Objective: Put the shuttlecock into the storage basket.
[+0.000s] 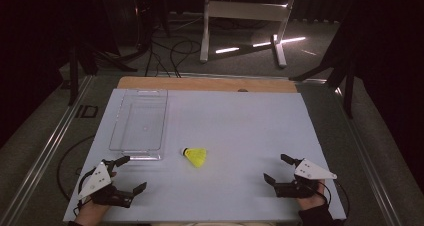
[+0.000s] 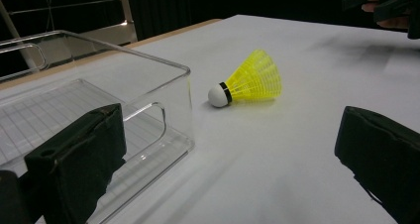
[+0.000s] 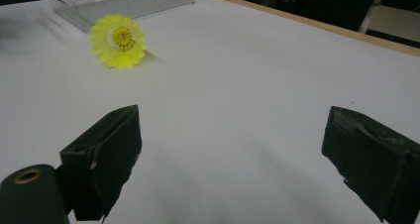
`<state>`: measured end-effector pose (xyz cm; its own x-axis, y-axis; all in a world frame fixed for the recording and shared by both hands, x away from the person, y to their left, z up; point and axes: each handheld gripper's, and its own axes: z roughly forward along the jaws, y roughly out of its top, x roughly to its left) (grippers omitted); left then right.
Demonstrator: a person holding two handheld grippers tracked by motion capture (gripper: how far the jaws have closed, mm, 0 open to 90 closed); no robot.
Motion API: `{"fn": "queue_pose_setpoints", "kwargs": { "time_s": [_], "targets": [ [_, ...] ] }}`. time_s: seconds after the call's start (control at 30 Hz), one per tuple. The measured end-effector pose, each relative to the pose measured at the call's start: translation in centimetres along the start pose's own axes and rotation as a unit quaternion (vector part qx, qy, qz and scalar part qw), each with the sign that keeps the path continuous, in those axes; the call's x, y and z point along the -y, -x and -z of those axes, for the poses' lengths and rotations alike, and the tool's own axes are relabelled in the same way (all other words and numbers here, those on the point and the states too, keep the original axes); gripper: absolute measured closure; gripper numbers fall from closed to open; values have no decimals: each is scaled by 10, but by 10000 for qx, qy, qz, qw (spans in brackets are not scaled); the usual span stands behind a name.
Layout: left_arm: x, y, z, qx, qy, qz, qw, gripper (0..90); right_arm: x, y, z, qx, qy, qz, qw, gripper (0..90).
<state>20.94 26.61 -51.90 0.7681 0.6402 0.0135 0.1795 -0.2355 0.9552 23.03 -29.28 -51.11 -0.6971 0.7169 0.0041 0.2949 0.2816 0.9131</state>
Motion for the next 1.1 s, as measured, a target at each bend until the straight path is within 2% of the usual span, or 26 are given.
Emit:
{"fn": "queue_pose_setpoints", "kwargs": {
  "time_s": [0.2, 0.37, 0.7, 0.73, 0.8, 0.97, 1.1],
  "targets": [
    [0, -1, -1, 7, -77, 52, 10000, 4, 0, -2, -1, -49, -8, 33, 10000, 87],
    [1, -1, 1, -6, -43, 100, 9999, 5, -1, -1, -1, -81, 0, 0, 10000, 86],
    [-5, -4, 8, -173, 53, 256, 9995, 5, -2, -2, -2, -118, 15, 51, 9999, 87],
    [-7, -4, 9, -186, 1, 283, 9994, 4, -2, -3, -1, -114, 32, 56, 9999, 87],
    [-12, -2, 10, -233, -19, 214, 9995, 4, -2, -3, -1, -111, 38, 69, 9999, 87],
    [-27, -4, 11, -166, -58, 208, 9996, 5, -2, -2, -2, -125, 38, 46, 9999, 87],
    [-41, -8, 11, -138, -118, 93, 9998, 4, -3, -3, -2, -134, 63, 79, 9999, 87]
  ]
}}
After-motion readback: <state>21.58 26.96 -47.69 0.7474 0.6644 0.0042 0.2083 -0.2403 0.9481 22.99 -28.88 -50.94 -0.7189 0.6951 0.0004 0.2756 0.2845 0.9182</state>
